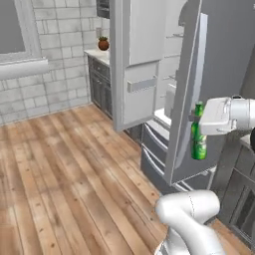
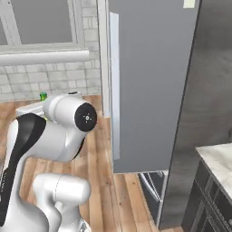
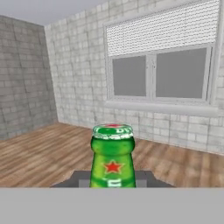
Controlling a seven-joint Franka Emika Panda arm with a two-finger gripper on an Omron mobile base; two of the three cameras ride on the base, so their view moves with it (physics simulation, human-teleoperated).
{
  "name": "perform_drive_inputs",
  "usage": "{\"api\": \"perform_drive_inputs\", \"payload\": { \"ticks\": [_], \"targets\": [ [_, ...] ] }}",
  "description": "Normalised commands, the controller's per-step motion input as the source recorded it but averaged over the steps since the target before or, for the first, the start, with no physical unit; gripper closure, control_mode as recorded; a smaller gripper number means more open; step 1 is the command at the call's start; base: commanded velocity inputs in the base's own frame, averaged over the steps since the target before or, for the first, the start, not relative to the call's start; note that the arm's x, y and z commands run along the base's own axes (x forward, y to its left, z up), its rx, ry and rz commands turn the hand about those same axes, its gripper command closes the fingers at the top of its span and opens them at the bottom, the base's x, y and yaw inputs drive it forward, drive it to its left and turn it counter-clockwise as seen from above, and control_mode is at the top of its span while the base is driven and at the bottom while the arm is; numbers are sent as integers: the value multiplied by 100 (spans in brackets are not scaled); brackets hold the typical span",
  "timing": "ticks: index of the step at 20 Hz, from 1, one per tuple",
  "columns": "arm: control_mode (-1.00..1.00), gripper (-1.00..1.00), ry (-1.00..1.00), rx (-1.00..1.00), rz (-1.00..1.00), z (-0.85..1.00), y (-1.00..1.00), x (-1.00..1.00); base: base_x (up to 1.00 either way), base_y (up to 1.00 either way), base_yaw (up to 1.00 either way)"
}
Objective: Place the beer and liquor on the top shelf of the fridge to keep them out of children's reach, and place the tomato on lower shelves for easy access.
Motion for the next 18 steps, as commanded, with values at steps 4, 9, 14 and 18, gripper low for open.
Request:
{"api": "perform_drive_inputs", "payload": {
  "ticks": [4,9,14,18],
  "targets": [
    [100,100,0,0,0,0,0,0,0,100,43],
    [100,100,0,0,0,0,0,0,0,98,9],
    [100,100,0,0,0,0,0,0,1,56,-36],
    [100,100,0,0,0,0,0,0,7,28,-76]
  ]
}}
